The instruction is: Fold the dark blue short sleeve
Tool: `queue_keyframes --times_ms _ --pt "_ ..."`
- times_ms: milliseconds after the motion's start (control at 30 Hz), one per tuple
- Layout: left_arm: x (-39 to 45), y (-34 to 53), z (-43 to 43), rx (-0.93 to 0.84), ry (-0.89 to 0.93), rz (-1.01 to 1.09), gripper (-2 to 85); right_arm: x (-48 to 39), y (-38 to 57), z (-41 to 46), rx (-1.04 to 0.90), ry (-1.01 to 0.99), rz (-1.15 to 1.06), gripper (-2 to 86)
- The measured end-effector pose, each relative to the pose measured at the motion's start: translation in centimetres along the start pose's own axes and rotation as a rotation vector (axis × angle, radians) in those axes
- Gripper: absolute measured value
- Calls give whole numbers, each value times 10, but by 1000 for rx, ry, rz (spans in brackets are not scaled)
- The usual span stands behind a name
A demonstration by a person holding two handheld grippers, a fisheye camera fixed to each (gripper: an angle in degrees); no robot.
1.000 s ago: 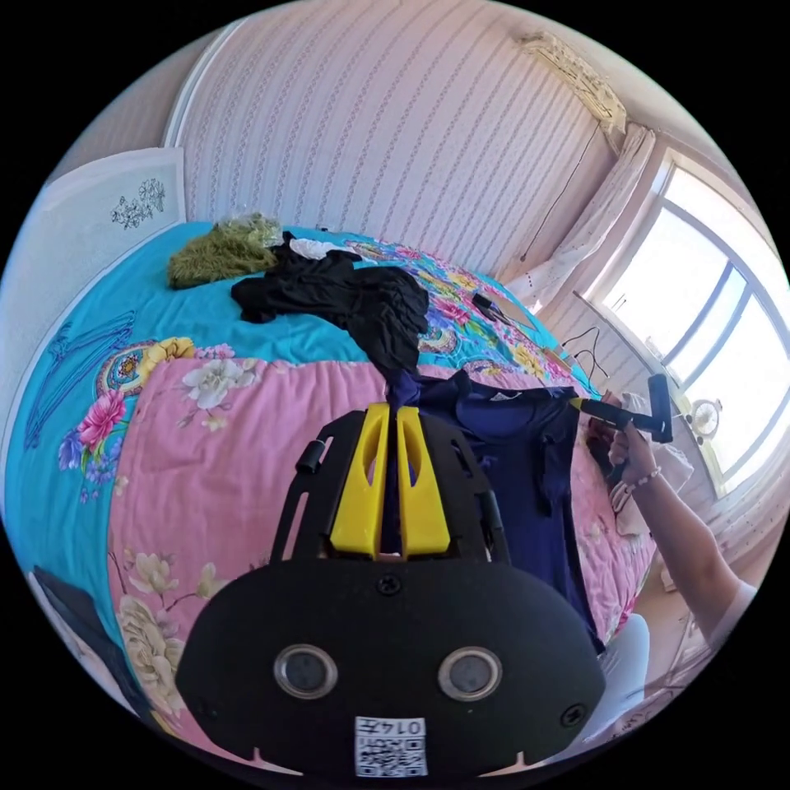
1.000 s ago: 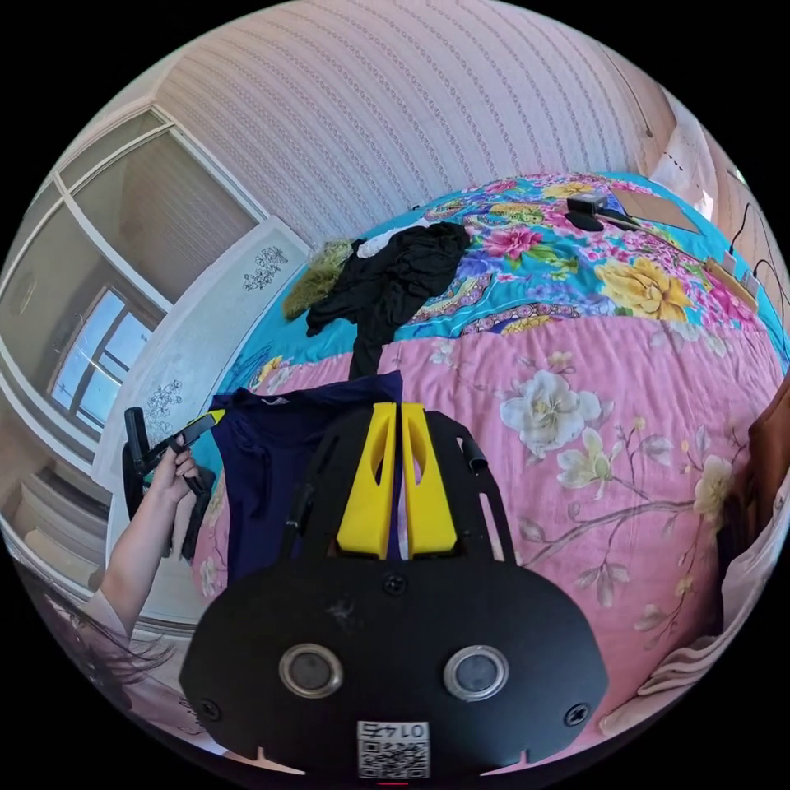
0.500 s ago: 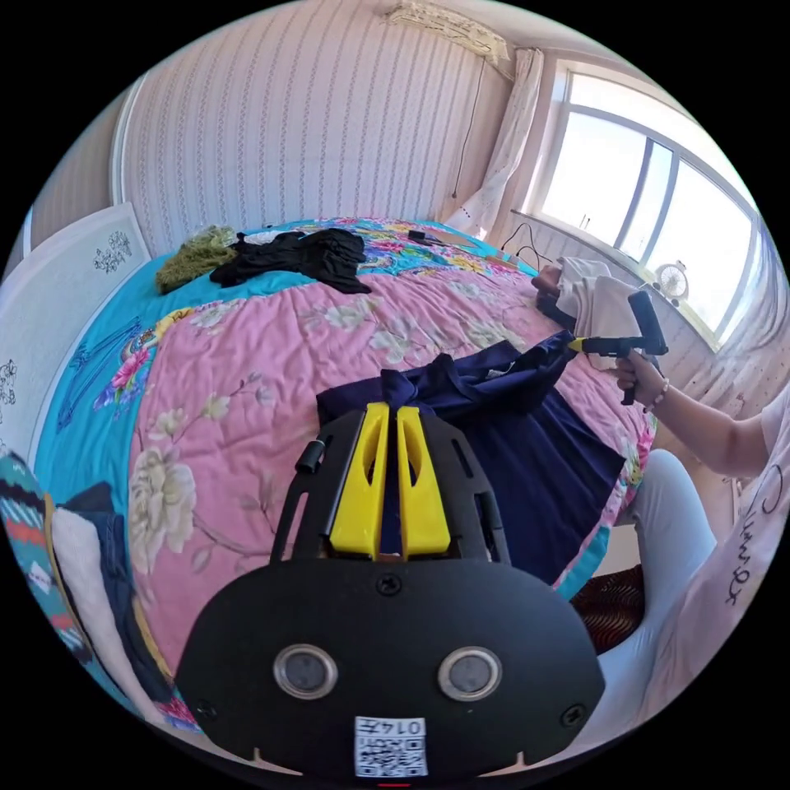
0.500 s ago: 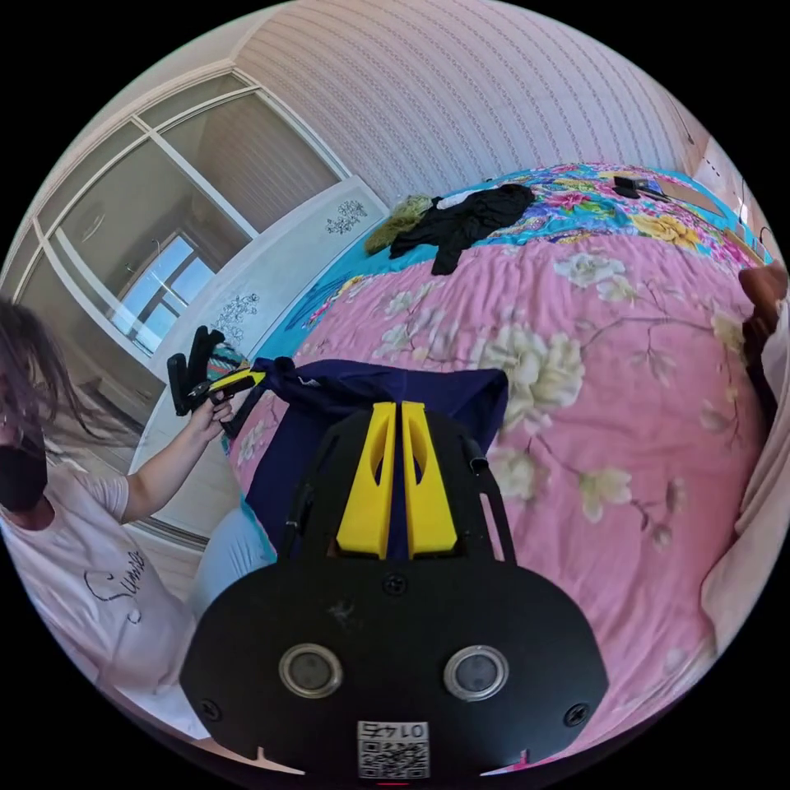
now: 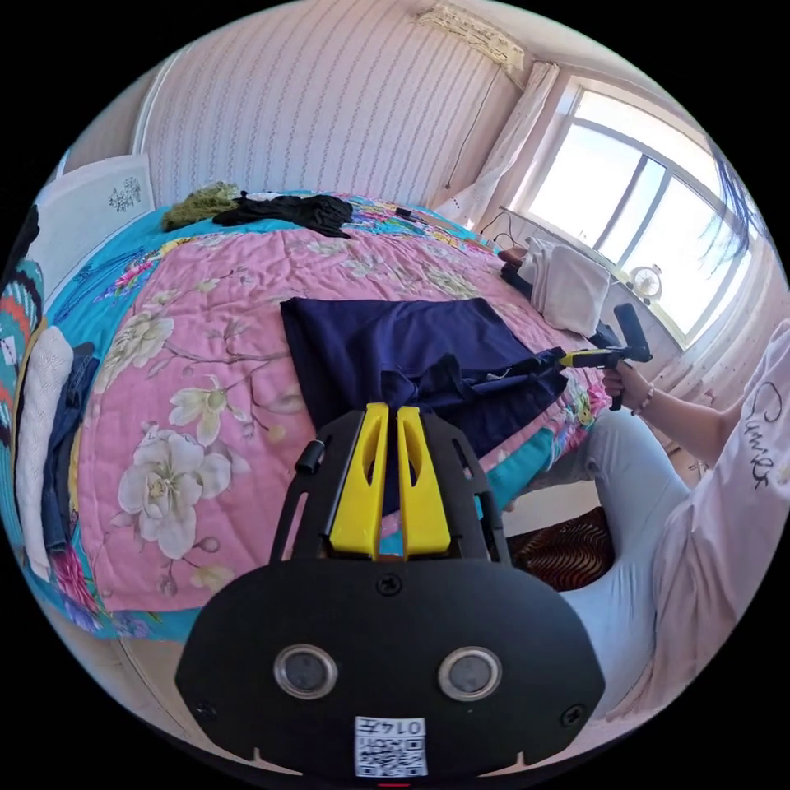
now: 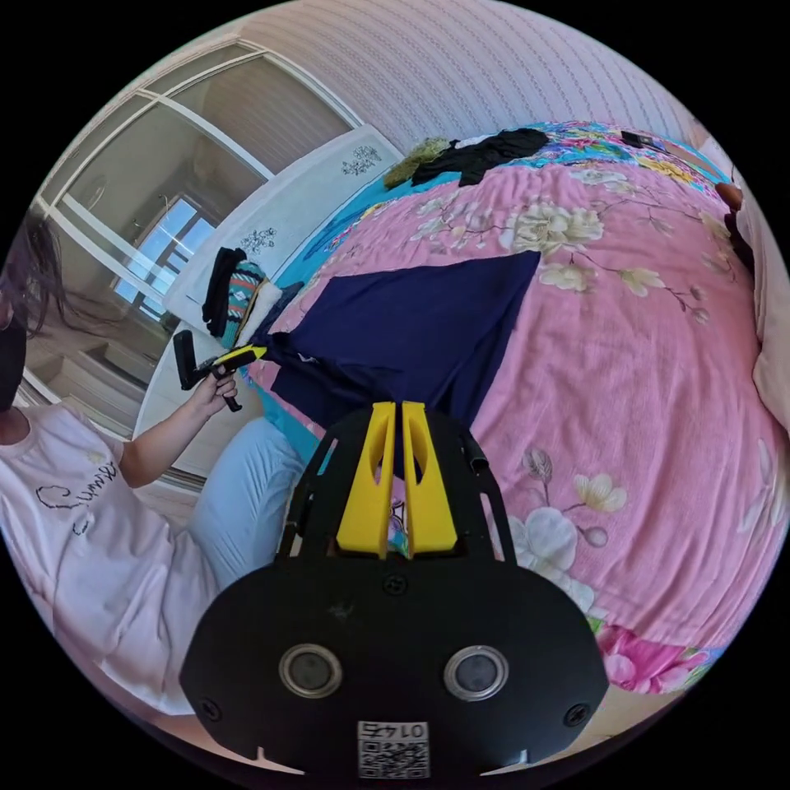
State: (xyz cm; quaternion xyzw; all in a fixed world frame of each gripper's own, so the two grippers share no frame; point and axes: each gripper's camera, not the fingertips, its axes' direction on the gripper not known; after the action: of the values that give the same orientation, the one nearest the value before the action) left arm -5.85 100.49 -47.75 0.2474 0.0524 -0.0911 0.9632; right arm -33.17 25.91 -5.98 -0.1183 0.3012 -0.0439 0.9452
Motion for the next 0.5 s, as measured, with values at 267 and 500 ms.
queue_keyframes --times_ms 267,500 --pt "31 20 -18 -152 -104 43 35 -37 22 17 -227 158 -12 3" --pt "115 -37 33 21 -42 119 -4 -86 -45 37 -125 171 -175 -1"
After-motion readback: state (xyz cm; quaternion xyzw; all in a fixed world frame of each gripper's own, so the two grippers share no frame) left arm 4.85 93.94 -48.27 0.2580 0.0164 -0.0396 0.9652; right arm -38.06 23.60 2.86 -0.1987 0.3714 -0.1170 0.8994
